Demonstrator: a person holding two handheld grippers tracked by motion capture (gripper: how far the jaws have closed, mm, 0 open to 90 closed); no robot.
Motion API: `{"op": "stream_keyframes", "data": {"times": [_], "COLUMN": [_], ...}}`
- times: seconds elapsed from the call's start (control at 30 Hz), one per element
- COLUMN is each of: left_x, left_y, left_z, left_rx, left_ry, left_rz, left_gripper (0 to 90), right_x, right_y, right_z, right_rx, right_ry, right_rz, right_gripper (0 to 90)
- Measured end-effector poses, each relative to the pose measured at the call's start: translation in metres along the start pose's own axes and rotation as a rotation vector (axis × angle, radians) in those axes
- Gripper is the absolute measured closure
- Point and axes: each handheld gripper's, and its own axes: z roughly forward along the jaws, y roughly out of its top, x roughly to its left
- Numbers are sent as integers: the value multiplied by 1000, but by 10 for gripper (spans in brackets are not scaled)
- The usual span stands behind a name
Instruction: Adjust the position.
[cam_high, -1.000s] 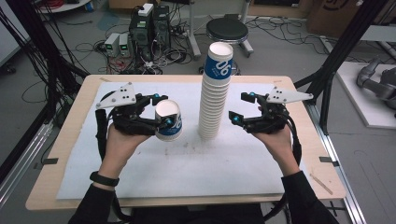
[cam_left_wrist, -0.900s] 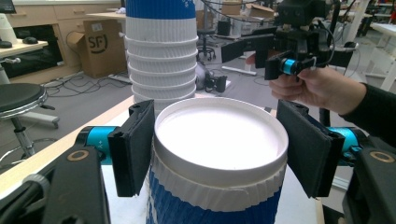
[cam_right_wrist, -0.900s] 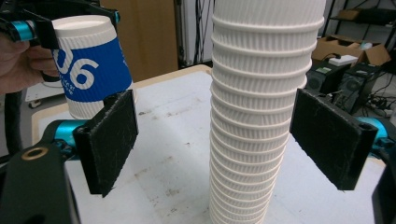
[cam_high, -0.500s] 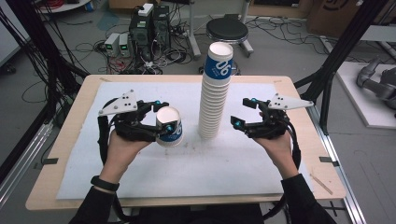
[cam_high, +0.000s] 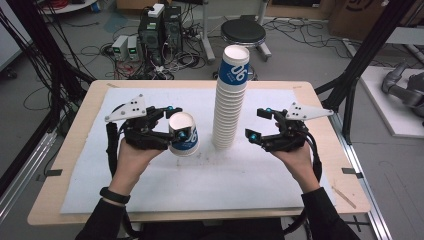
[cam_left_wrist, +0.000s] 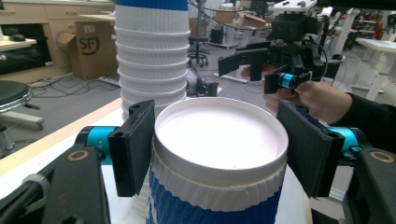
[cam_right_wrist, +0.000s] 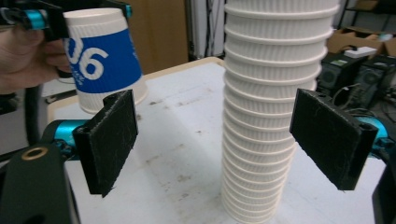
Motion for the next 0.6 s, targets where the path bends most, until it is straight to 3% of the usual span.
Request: {"op": "stream_keyframes", "data": {"times": [0.33, 0.6], "left_x": [-10, -19], "left_y": [2, 3], "left_z": [16, 28], "left_rx": [-7, -9], "left_ry": [-45, -81], "left_rz": [-9, -8], "left_gripper": [306, 307], "right_x": [15, 24], "right_y": [-2, -6], "right_z": [14, 27], "right_rx": [51, 90], "right_ry": [152, 201], "right_rz": [-37, -42], "right_gripper": [155, 155]}}
